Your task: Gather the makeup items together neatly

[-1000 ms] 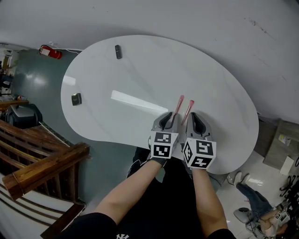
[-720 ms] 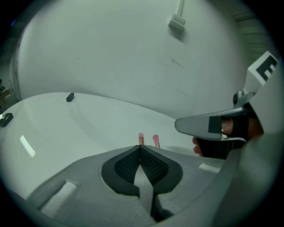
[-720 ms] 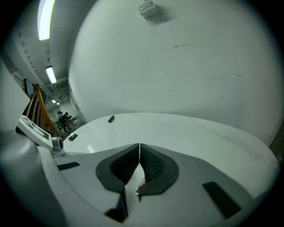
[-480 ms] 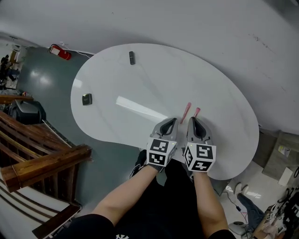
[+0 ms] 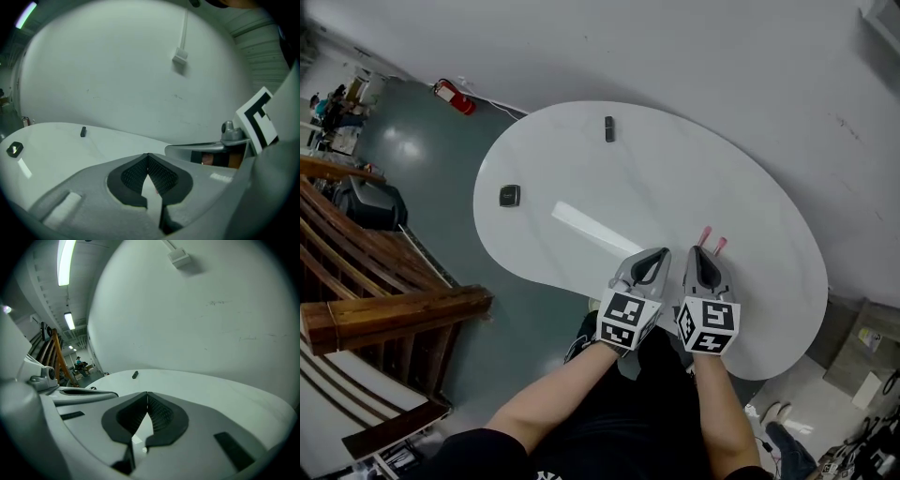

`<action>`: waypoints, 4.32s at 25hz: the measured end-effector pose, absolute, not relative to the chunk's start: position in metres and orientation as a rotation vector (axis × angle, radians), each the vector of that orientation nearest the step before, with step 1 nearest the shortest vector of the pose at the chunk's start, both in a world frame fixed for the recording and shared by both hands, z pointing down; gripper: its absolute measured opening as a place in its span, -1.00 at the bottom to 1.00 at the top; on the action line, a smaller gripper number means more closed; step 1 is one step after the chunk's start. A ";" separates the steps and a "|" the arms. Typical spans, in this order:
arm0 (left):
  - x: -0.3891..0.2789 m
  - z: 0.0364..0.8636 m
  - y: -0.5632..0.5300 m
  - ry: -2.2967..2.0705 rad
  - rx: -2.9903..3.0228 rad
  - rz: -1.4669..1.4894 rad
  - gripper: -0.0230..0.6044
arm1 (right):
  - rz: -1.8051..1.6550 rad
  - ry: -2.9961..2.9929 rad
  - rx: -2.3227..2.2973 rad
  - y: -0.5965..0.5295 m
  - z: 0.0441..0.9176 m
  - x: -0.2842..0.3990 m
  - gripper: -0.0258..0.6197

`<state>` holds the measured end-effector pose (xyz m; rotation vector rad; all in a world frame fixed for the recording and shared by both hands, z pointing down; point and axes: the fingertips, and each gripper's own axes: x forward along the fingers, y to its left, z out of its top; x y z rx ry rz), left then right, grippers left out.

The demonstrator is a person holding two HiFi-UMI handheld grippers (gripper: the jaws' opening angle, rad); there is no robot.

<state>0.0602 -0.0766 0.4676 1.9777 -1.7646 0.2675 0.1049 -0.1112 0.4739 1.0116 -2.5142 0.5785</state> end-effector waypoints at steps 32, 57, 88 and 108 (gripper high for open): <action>-0.232 0.445 0.028 -2.084 1.748 0.223 -0.90 | 0.423 -2.703 0.685 -0.008 0.425 -0.184 -0.87; -0.386 0.550 0.049 -2.139 1.495 0.365 -0.25 | 0.457 -2.643 0.616 0.013 0.479 -0.295 -0.87; -0.406 0.600 0.032 -2.079 1.517 0.585 0.13 | 0.490 -2.583 0.705 -0.003 0.504 -0.287 -0.87; -0.366 0.577 0.019 -2.067 1.585 0.538 0.09 | 0.504 -2.567 0.838 -0.013 0.493 -0.243 -0.87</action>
